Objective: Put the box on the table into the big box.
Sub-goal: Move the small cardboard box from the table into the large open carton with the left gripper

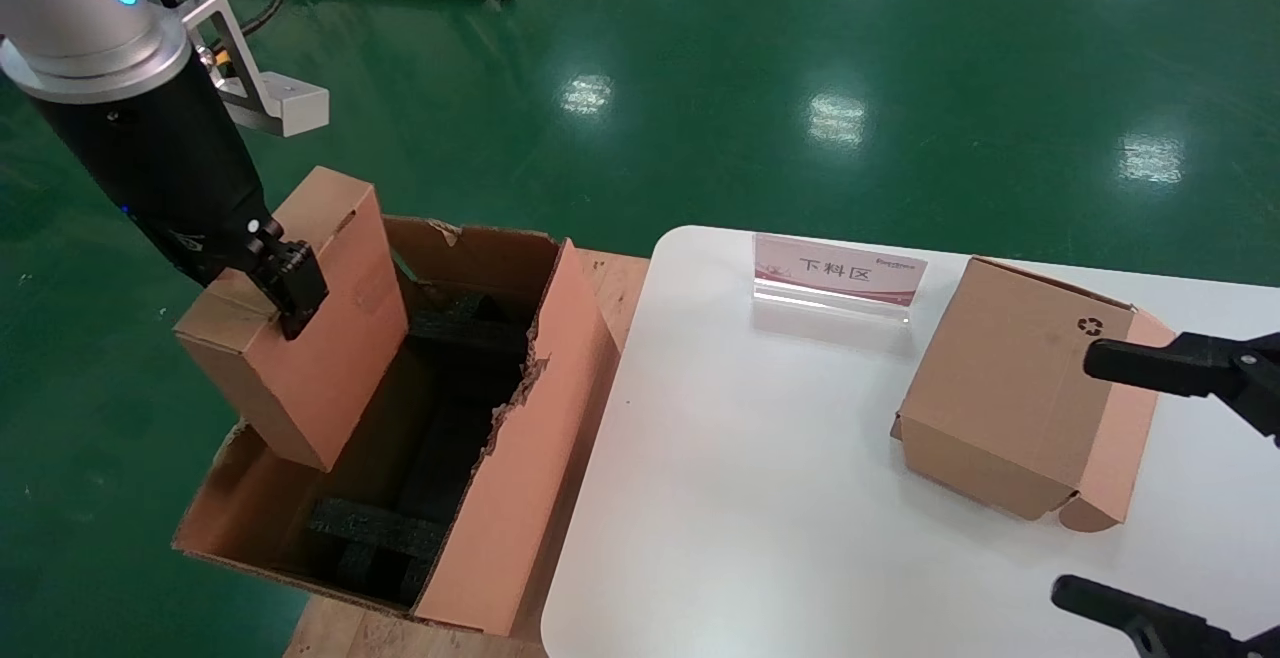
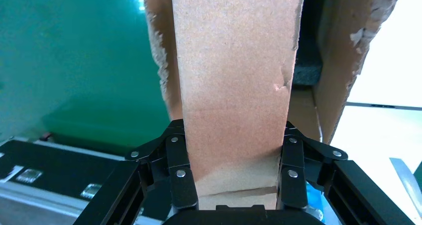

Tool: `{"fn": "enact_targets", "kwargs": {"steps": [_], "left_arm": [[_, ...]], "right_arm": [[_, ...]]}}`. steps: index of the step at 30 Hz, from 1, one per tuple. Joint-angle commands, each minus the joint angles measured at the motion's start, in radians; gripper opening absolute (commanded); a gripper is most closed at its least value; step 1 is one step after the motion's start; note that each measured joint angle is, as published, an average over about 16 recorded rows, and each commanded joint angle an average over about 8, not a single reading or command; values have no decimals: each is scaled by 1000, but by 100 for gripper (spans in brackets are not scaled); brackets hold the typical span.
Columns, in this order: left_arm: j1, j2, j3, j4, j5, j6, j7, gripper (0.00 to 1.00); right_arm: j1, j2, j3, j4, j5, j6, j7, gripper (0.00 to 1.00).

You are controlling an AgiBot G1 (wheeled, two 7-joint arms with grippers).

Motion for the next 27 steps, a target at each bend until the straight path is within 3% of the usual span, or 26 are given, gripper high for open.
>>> {"fn": "enact_targets", "kwargs": {"steps": [1, 27], "left_arm": [[5, -3, -2, 6, -6, -10, 8, 0], [139, -99, -30, 8, -29, -178, 30, 0]], "right_arm": [[0, 0, 0, 0, 0, 0, 0, 100], [0, 0, 0, 0, 0, 0, 0, 100]]}}
